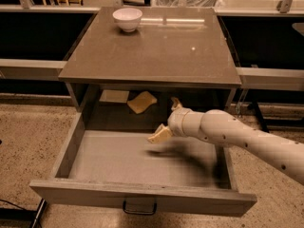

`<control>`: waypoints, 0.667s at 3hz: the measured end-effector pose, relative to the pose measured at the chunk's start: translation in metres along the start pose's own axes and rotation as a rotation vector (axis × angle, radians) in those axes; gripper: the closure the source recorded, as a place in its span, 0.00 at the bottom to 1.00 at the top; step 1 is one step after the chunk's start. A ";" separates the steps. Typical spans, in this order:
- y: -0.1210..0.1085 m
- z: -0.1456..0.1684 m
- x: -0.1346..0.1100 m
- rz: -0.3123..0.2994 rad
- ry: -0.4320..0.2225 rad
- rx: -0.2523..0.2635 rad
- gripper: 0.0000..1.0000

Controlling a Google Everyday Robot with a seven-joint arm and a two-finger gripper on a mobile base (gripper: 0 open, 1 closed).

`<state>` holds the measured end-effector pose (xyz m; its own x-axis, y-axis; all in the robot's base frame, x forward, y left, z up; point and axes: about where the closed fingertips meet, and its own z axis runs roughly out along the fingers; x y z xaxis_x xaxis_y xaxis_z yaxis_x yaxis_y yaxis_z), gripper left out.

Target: Pick sponge from top drawer and place on counter

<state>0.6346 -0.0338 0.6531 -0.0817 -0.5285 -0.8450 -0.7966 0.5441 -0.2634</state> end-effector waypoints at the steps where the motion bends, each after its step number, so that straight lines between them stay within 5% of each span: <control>1: -0.015 0.021 -0.003 0.025 -0.033 -0.010 0.00; 2: -0.033 0.038 -0.005 0.045 -0.099 -0.002 0.00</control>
Offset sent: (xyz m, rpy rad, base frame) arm 0.0815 0.0140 -0.0107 0.2105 -0.0662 0.0103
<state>0.6838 -0.0238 0.6486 -0.0575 -0.4366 -0.8978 -0.7944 0.5646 -0.2238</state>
